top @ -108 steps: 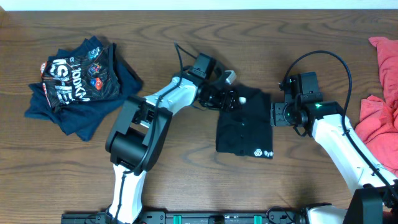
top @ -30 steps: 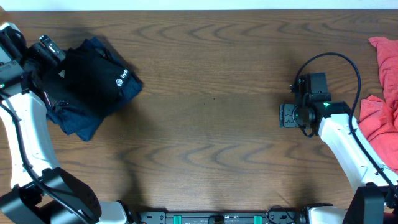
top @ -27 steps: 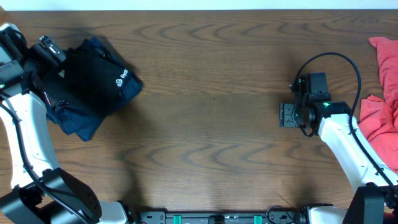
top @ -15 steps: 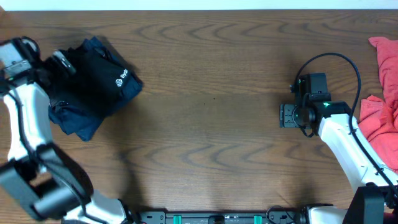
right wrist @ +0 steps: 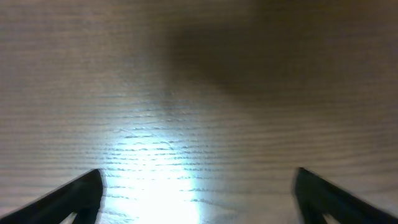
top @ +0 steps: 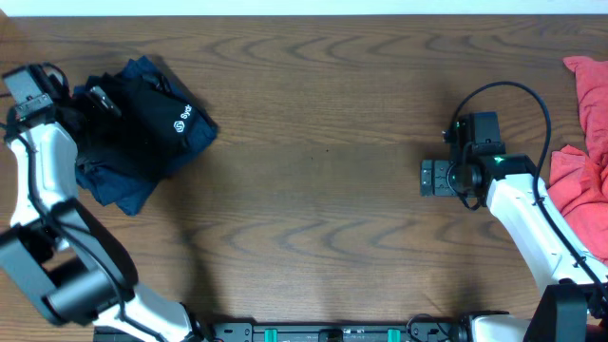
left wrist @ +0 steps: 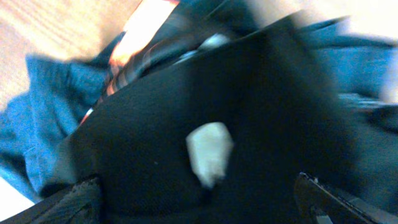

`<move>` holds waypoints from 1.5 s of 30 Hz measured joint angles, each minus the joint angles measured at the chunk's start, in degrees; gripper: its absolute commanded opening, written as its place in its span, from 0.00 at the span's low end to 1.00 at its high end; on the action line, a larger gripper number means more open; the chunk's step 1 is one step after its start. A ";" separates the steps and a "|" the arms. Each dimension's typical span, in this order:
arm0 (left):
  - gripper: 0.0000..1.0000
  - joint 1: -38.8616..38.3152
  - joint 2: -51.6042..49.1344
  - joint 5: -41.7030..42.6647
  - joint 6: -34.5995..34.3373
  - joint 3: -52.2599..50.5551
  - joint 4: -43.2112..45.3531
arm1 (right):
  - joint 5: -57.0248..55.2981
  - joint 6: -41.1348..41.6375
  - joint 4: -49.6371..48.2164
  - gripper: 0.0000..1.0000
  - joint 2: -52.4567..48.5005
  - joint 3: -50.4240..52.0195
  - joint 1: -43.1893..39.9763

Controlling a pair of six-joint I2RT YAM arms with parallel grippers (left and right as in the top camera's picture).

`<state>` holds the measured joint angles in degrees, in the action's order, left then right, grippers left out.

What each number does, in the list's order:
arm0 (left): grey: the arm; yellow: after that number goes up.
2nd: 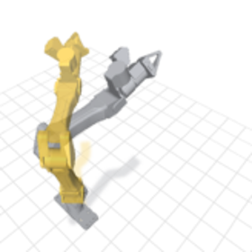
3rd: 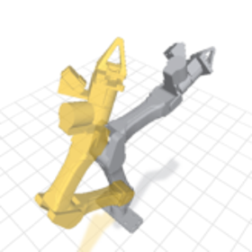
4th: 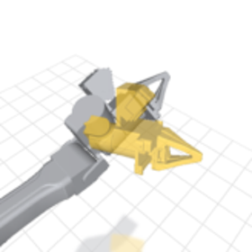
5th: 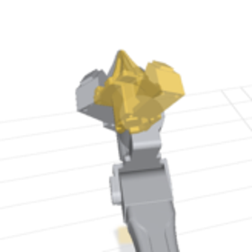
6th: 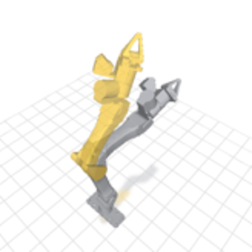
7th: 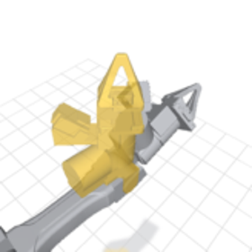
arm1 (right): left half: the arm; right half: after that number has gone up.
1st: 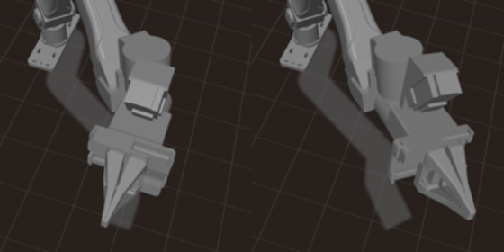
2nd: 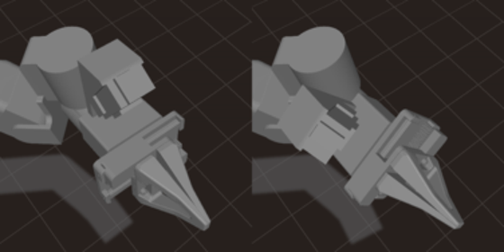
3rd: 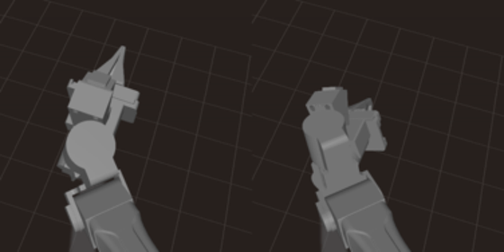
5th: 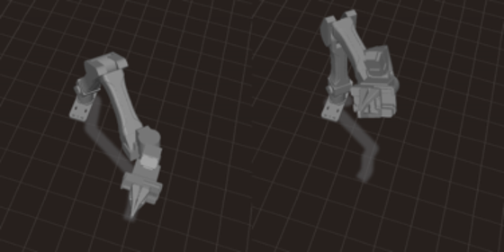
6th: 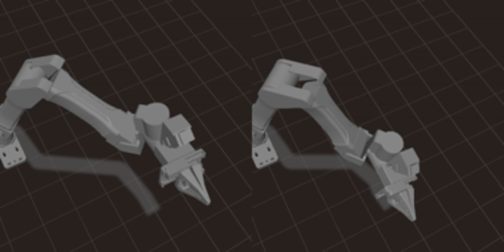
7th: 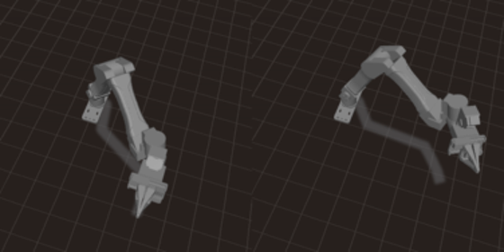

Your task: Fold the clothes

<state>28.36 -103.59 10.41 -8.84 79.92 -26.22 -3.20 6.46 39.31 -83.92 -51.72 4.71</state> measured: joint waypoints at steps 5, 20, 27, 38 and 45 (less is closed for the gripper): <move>0.98 -7.96 9.22 1.27 5.29 1.05 0.72 | 2.69 -0.02 -4.55 0.99 0.00 0.00 0.00; 0.98 -36.35 14.60 3.17 11.06 2.64 -22.64 | 7.37 0.83 -8.48 0.99 4.85 -3.69 -7.08; 0.98 -35.91 32.22 3.06 12.63 -2.10 -22.53 | 7.26 0.74 -0.26 0.99 19.54 -3.13 -9.05; 0.98 -35.91 70.51 1.51 13.42 -24.02 -19.78 | 9.31 1.97 -0.98 0.99 52.15 16.44 -9.03; 0.98 -35.91 78.64 1.22 13.42 -24.96 -25.44 | 10.27 2.34 3.61 0.99 57.16 18.53 -9.03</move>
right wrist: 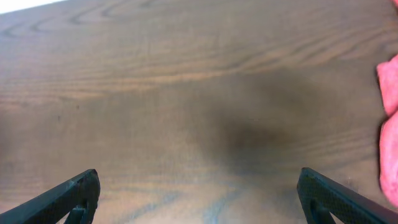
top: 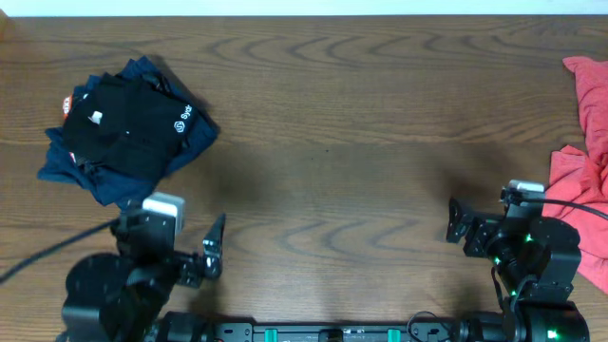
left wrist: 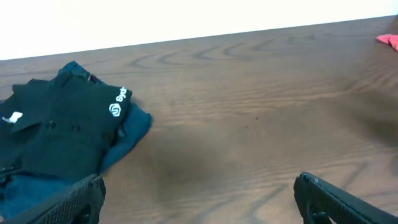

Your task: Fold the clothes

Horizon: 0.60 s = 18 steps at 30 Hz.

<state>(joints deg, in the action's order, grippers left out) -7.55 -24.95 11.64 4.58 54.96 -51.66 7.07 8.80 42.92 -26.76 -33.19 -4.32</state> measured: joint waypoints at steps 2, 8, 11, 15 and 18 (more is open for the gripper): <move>0.98 0.00 0.59 -0.02 0.00 0.00 -1.27 | 0.02 0.02 1.90 0.99 0.00 0.02 0.00; 0.98 0.00 0.57 -0.02 0.00 -0.04 -3.72 | 0.07 0.11 6.69 0.99 0.00 0.04 0.00; 0.98 0.00 0.57 -0.02 0.00 -0.04 -3.93 | 0.07 0.20 8.46 0.99 0.00 0.07 0.00; 0.98 0.00 0.57 -0.02 0.00 -0.04 -4.76 | 0.09 0.20 9.94 0.99 0.00 0.07 0.00; 0.98 0.00 0.57 -0.02 0.00 -0.04 -4.85 | 0.09 0.20 10.01 0.99 0.00 0.07 0.00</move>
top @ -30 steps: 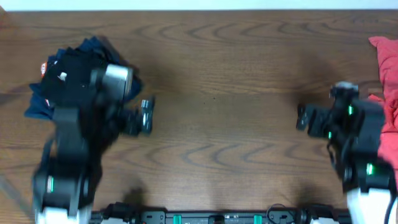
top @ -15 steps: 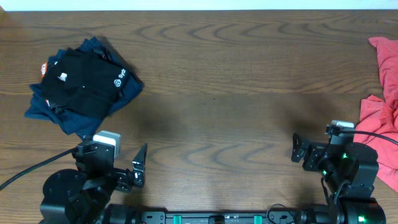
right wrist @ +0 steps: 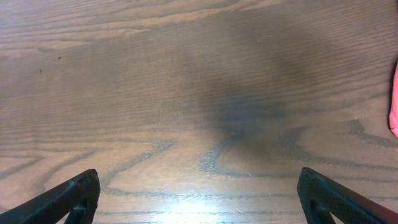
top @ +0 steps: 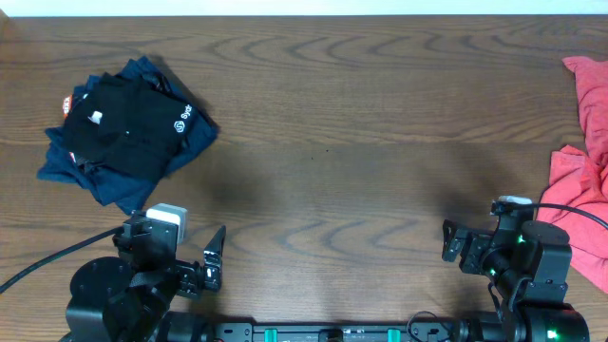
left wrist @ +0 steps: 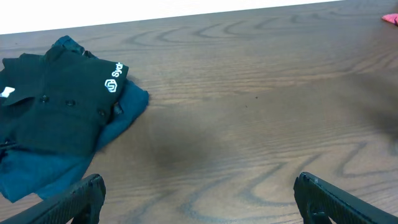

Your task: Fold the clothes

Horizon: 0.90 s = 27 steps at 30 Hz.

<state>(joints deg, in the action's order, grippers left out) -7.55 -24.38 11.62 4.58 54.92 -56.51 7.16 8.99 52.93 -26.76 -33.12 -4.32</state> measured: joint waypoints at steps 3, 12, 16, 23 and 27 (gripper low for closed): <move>0.98 0.00 0.00 0.00 0.00 0.00 -0.02 | 0.00 0.00 0.28 0.99 0.68 0.00 0.00; 0.98 0.00 0.00 0.00 0.00 0.00 -0.07 | -0.31 -0.11 -2.82 0.99 7.28 1.64 0.11; 0.98 0.00 0.00 0.00 0.00 -0.04 -0.07 | -0.52 -0.79 -12.50 0.99 13.68 6.78 1.36; 0.98 0.00 0.00 0.00 0.00 -0.09 -0.09 | -0.55 -2.36 -34.99 0.99 25.42 21.27 2.95; 0.98 0.00 -0.04 0.00 0.00 -0.11 -0.11 | -0.72 -4.15 -47.98 0.99 25.97 27.06 2.95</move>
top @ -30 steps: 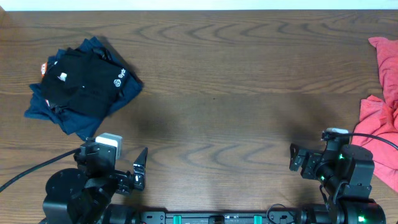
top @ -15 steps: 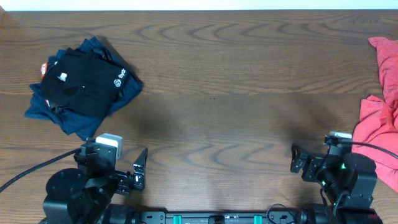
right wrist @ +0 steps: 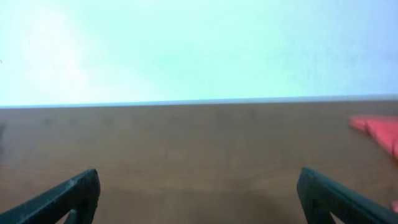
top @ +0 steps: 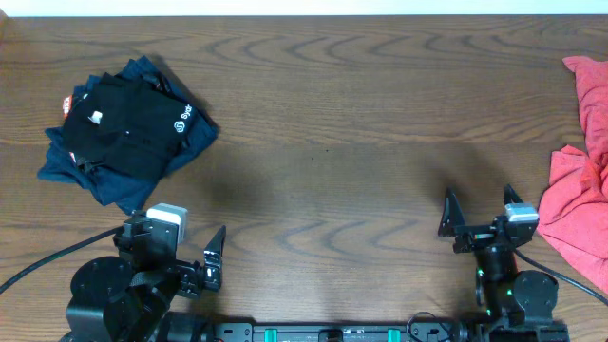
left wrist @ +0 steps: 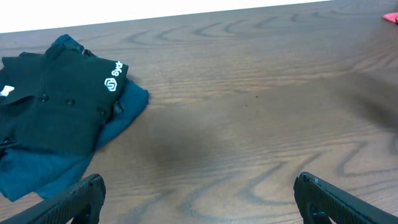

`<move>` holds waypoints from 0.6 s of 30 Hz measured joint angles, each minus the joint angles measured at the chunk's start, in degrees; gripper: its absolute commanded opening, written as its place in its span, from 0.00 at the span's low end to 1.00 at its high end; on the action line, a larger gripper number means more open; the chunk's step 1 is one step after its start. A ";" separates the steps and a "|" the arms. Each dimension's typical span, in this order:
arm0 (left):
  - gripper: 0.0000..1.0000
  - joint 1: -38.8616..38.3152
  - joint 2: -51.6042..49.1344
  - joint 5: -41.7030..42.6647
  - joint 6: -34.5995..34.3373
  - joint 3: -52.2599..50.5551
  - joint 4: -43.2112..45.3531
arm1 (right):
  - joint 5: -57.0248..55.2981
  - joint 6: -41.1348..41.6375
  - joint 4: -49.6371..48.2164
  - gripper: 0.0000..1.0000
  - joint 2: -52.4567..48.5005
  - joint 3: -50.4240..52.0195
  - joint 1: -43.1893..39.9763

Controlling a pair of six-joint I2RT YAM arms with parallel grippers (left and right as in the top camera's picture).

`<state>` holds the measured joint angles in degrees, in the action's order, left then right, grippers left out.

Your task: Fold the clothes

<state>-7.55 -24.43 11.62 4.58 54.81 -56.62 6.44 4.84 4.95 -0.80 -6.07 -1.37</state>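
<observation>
A black garment with a white logo (top: 119, 123) lies folded on top of blue clothes (top: 119, 190) at the far left of the table; in the left wrist view the black garment (left wrist: 56, 115) covers most of the blue clothes (left wrist: 37, 174). Red clothes (top: 579, 204) lie crumpled at the right edge, and a corner of the red clothes (right wrist: 376, 130) shows in the right wrist view. My left gripper (top: 171, 252) (left wrist: 199, 199) is open and empty near the front edge. Also near the front edge, my right gripper (top: 477, 220) (right wrist: 199, 196) is open and empty, pointing level across the table.
Bare brown wood of the table (top: 323, 142) stretches between the dark stack and the red clothes. A pale wall (right wrist: 199, 50) rises behind the table's far edge. The arm bases sit along the front edge.
My right gripper has tilted up from facing down at the tabletop to facing level toward the far wall. The left arm and the clothes have not moved.
First my left gripper was open over the black garment at the far left, and my right gripper was low over the table at mid-right. Then both were back at the front edge, open and empty, with the stack left folded. The right one now faces the wall.
</observation>
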 measured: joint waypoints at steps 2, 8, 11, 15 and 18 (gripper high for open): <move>0.98 0.00 0.00 0.00 0.00 0.00 0.02 | -0.02 -1.79 -4.13 0.99 0.15 2.56 0.00; 0.98 0.00 0.00 0.00 0.00 0.00 0.00 | -0.39 -5.88 -1.42 0.99 0.07 5.68 0.00; 0.98 0.00 0.00 0.00 0.00 0.00 0.02 | -0.48 -6.69 -1.40 0.99 0.11 5.68 0.00; 0.98 0.00 0.00 0.00 0.00 0.00 0.02 | -0.48 -7.13 -1.40 0.99 0.11 5.68 0.00; 0.98 0.00 0.00 0.00 0.00 0.00 0.02 | -0.48 -7.23 -1.40 0.99 0.11 5.68 0.00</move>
<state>-7.55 -24.43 11.62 4.58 54.81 -56.60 5.96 -2.39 3.55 -0.69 -0.38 -1.37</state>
